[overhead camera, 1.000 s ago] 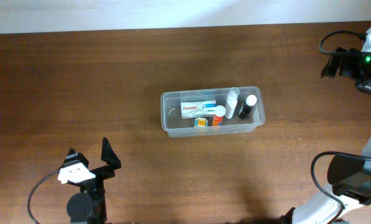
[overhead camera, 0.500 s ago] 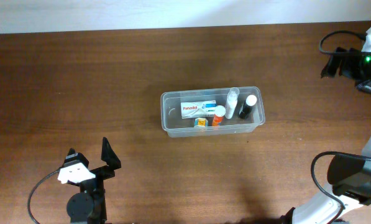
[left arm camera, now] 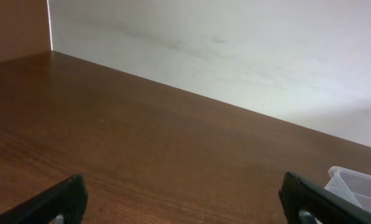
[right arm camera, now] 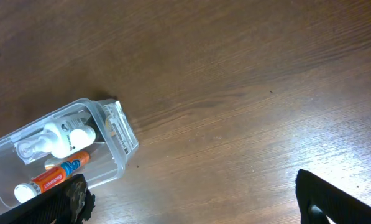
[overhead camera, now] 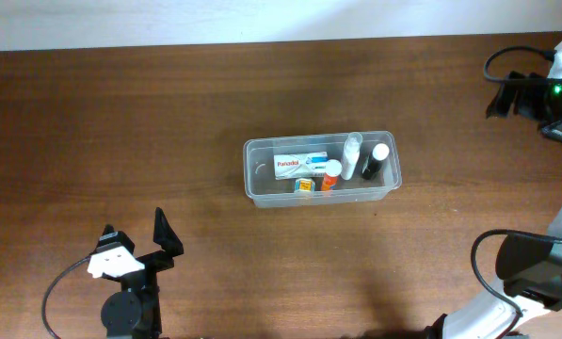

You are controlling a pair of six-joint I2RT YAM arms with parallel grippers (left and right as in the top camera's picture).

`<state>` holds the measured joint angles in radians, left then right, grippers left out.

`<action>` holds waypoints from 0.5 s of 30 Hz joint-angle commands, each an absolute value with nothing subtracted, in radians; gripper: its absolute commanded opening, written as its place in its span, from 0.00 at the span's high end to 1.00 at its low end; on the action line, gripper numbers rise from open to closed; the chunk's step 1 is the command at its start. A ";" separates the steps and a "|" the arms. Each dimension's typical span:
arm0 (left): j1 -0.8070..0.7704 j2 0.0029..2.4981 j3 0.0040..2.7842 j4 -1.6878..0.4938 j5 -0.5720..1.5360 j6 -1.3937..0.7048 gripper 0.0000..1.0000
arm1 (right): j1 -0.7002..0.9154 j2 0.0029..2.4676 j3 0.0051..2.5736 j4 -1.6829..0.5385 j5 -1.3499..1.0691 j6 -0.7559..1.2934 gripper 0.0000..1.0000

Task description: Pack container

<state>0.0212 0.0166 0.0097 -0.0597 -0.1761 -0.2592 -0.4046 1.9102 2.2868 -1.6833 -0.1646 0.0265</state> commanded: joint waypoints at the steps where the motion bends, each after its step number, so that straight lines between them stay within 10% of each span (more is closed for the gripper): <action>1: 0.027 0.011 0.009 -0.065 -0.187 -0.265 0.01 | -0.405 1.803 2.285 -1.683 -0.156 0.031 0.02; 15: 0.027 0.011 0.009 -0.065 -0.187 -0.265 0.01 | -0.405 1.232 2.125 -1.684 -0.156 0.031 0.02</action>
<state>0.0212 0.0166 0.0097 -0.0601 -0.1764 -0.2592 -0.4046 1.3083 2.2066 -1.6798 -0.1616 0.0261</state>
